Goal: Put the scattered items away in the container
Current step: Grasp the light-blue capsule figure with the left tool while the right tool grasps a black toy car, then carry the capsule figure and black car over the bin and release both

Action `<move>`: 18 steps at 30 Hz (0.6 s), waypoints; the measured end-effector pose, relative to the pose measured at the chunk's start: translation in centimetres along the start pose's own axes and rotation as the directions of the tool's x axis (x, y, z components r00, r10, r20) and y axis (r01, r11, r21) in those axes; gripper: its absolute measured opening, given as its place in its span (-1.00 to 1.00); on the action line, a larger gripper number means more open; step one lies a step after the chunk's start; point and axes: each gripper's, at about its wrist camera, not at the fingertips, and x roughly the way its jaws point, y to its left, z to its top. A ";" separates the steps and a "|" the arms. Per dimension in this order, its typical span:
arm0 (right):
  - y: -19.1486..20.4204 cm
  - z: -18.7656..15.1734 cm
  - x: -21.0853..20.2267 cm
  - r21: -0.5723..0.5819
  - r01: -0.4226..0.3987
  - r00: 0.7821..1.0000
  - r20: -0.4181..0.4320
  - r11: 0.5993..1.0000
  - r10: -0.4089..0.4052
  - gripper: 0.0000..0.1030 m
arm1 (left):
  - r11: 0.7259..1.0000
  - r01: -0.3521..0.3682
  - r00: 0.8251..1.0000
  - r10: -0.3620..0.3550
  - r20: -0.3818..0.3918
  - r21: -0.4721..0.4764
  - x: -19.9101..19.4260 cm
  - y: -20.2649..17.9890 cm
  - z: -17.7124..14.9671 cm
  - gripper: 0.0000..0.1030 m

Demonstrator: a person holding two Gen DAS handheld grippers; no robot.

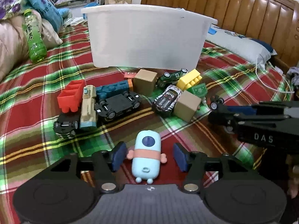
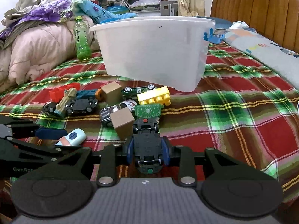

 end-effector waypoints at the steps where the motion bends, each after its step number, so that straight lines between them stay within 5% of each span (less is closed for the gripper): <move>1: 0.0 0.0 0.0 -0.002 0.001 1.000 0.001 1.000 -0.001 -0.33 | 1.000 -0.003 1.000 0.003 0.008 0.021 0.0 -0.2 -0.1 -0.09; 8: -0.3 0.2 -0.3 0.006 0.004 1.000 0.014 1.000 -0.004 -0.33 | 0.998 0.003 0.998 -0.007 0.057 0.069 -1.5 -1.0 0.7 -0.09; 16: -0.6 4.0 -1.5 -0.009 0.001 0.993 0.121 1.000 0.000 -0.33 | 0.998 -0.003 0.985 -0.009 0.173 0.066 -3.3 -0.8 6.5 -0.10; 18: -0.7 5.5 -1.7 -0.016 0.001 0.988 0.157 1.000 0.002 -0.33 | 0.998 -0.008 0.980 -0.006 0.199 0.069 -3.4 -0.8 8.2 -0.47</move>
